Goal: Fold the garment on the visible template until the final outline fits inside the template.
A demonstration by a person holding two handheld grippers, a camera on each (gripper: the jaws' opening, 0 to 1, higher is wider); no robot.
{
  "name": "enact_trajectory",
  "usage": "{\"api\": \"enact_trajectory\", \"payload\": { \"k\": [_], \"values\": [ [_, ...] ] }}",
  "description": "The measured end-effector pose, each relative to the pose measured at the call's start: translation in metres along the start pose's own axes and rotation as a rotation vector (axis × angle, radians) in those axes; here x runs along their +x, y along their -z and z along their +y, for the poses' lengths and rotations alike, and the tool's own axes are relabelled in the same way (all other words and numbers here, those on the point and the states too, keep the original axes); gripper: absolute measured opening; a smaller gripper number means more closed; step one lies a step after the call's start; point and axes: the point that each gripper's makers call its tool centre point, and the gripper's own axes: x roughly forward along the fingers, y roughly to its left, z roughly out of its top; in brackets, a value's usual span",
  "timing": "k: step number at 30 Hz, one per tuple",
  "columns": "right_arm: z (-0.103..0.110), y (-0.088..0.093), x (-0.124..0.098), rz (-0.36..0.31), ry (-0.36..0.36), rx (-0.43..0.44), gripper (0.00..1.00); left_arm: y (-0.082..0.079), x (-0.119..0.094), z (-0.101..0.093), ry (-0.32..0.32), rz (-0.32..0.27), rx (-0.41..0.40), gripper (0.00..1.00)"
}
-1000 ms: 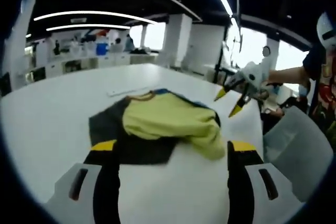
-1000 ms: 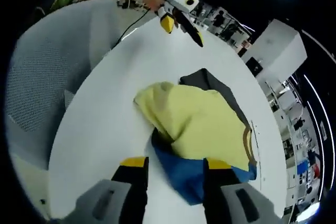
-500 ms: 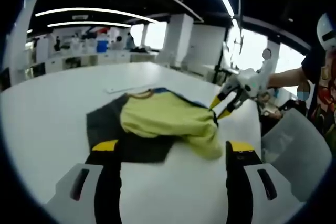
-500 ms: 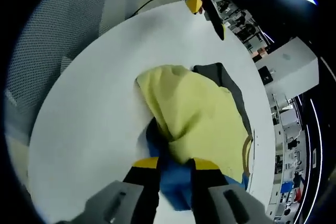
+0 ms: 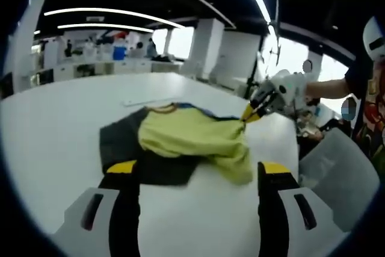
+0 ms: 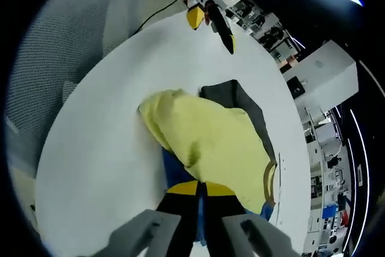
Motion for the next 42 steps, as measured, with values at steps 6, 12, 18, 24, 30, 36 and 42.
{"api": "enact_trajectory", "payload": {
  "k": [6,12,18,24,30,36,42],
  "values": [
    [-0.053,-0.009,0.006,-0.024,0.043,-0.003,0.0,-0.002,-0.006,0.002,-0.014,-0.014,-0.007,0.76],
    [-0.101,-0.006,0.044,-0.004,0.089,0.018,0.0,-0.001,-0.01,0.0,-0.029,-0.031,-0.028,0.75],
    [-0.118,0.0,0.082,-0.004,0.126,0.118,0.0,0.003,-0.012,-0.002,-0.041,-0.034,-0.047,0.74],
    [-0.125,0.014,0.107,-0.021,0.108,0.266,0.0,-0.004,-0.014,-0.003,-0.055,-0.064,-0.059,0.74],
    [-0.122,0.023,0.118,-0.019,0.071,0.35,0.0,-0.004,-0.013,-0.005,-0.055,-0.071,-0.065,0.73],
    [-0.112,0.028,0.128,0.016,0.035,0.339,0.0,0.0,-0.011,-0.007,-0.053,-0.07,-0.081,0.72],
    [-0.101,0.034,0.131,0.053,0.006,0.332,0.0,0.001,-0.01,-0.007,-0.052,-0.073,-0.092,0.72]
  ]
}}
